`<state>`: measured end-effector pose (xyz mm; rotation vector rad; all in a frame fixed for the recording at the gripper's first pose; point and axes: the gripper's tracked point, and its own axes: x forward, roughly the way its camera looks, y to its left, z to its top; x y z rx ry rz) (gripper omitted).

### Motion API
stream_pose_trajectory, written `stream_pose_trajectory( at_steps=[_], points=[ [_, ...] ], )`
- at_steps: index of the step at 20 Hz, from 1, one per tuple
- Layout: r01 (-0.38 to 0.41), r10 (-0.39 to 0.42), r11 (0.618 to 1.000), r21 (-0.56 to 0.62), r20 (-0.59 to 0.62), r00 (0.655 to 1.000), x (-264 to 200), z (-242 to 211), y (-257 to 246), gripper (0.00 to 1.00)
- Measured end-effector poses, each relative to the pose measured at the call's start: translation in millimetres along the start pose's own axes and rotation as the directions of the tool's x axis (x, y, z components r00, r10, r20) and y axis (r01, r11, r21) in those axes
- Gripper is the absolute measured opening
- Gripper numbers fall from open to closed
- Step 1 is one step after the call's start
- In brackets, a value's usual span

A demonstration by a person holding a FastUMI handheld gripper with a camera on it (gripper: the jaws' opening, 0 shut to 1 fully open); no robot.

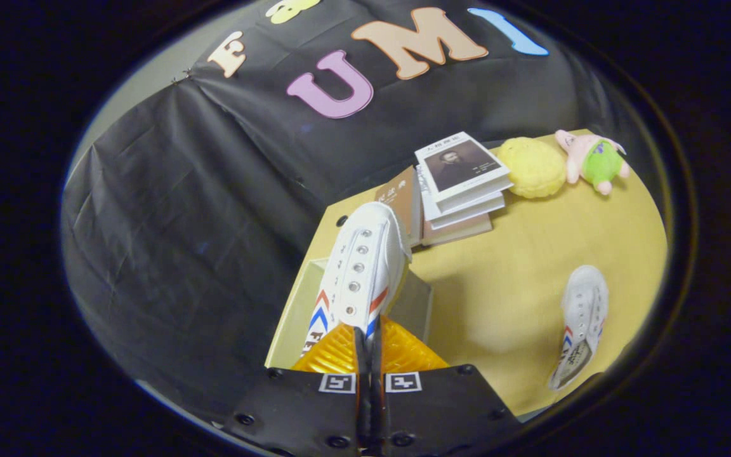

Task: Open the storage box then place both shoes into the box .Put the left shoe in first, then the right shoe, with the right side of both shoes facing outward in a uniform manner.

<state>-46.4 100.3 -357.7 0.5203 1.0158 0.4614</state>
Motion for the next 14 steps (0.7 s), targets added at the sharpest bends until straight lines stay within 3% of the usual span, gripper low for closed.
stream_pose_trajectory(
  at_steps=[8,14],
  points=[
    [-0.006,0.004,1.000,-0.021,-0.103,0.995,52.7,-34.0,11.9,0.03],
    [0.046,-0.050,0.999,-0.029,-0.159,0.986,89.3,-60.7,12.6,0.03]
  ],
)
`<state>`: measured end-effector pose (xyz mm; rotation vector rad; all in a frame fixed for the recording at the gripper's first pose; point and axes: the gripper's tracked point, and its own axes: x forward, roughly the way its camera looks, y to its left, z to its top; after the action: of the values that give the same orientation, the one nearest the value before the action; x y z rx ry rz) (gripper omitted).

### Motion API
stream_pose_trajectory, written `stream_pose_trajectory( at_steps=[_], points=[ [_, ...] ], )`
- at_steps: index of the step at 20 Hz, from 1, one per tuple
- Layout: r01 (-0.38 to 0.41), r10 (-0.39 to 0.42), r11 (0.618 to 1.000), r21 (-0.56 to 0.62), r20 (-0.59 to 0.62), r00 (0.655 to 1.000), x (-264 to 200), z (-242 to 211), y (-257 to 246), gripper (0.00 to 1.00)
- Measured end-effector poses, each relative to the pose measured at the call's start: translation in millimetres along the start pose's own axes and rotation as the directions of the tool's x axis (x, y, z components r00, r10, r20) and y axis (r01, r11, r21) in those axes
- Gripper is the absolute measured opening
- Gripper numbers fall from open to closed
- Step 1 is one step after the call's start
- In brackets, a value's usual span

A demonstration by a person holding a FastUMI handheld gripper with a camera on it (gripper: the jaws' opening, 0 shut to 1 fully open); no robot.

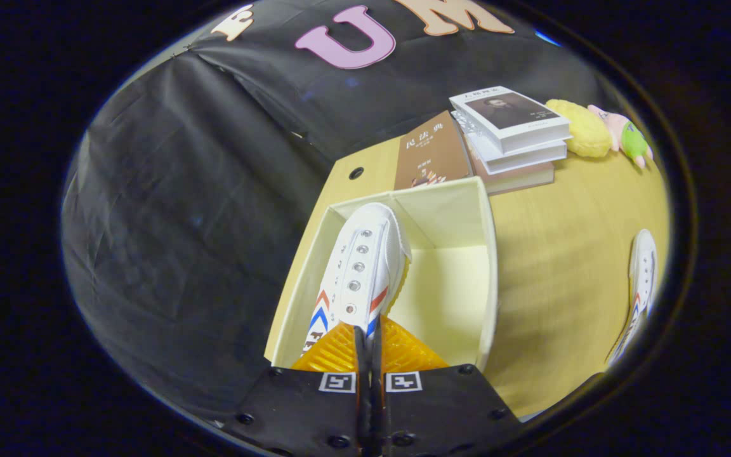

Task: Open the storage box then place both shoes into the box .Put the left shoe in first, then the right shoe, with the right side of both shoes facing outward in a uniform manner.

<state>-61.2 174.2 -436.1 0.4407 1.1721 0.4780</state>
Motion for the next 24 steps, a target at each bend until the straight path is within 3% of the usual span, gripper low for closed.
stream_pose_trajectory(
  at_steps=[5,8,13,19,24],
  points=[
    [0.019,-0.020,0.999,-0.038,-0.032,0.999,18.8,-15.7,4.6,0.04],
    [-0.074,0.074,0.997,-0.028,-0.025,0.997,20.7,-16.4,21.2,0.31],
    [-0.128,0.131,0.985,-0.117,0.021,0.991,-8.9,-2.9,20.0,0.77],
    [-0.088,0.121,0.967,-0.240,0.127,0.984,-57.7,26.1,-17.9,1.00],
    [0.035,0.026,0.964,-0.264,0.226,0.974,-97.2,49.5,-82.4,1.00]
  ],
)
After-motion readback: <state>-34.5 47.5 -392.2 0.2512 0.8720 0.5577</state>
